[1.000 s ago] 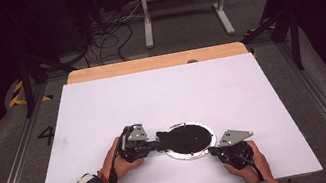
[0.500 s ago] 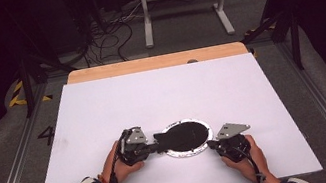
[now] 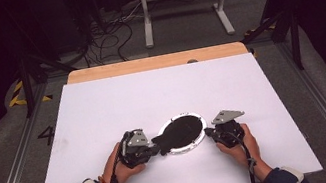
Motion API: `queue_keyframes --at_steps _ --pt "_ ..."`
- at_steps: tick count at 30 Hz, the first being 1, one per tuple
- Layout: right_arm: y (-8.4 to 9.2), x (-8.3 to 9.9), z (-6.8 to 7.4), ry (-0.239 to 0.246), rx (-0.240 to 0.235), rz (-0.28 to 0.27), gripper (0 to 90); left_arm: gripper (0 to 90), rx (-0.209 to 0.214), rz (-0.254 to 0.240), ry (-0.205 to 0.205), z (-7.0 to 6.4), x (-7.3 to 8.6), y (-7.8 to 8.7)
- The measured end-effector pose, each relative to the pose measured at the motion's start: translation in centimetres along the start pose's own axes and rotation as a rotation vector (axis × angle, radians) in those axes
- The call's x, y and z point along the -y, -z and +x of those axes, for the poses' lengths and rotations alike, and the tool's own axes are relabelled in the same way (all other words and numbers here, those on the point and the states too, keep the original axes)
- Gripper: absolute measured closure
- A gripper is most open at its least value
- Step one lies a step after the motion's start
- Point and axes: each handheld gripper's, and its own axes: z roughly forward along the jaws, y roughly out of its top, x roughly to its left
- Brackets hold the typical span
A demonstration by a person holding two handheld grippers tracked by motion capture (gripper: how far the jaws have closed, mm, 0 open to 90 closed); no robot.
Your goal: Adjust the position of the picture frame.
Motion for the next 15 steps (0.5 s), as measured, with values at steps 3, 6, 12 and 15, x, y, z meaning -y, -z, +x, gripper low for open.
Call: queue_keyframes --at_steps 3,6,12,15 --pt "-0.6 -0.6 -0.6 -0.011 0.010 -0.003 90.0 90.0 0.014 0.005 -0.011 -0.7 -0.1 -0.2" --pt "-1.3 -1.1 -1.0 -0.011 0.024 -0.008 90.0 89.0 0.024 0.006 -0.026 -1.3 -0.4 -0.4" --pt "-1.7 -1.3 -1.0 0.008 0.026 -0.016 90.0 88.1 0.017 0.016 -0.095 -2.8 -1.0 -0.9" --pt "-1.6 -1.2 -0.9 0.017 0.020 -0.017 90.0 88.7 0.041 0.010 -0.075 -2.5 -0.8 -0.7"
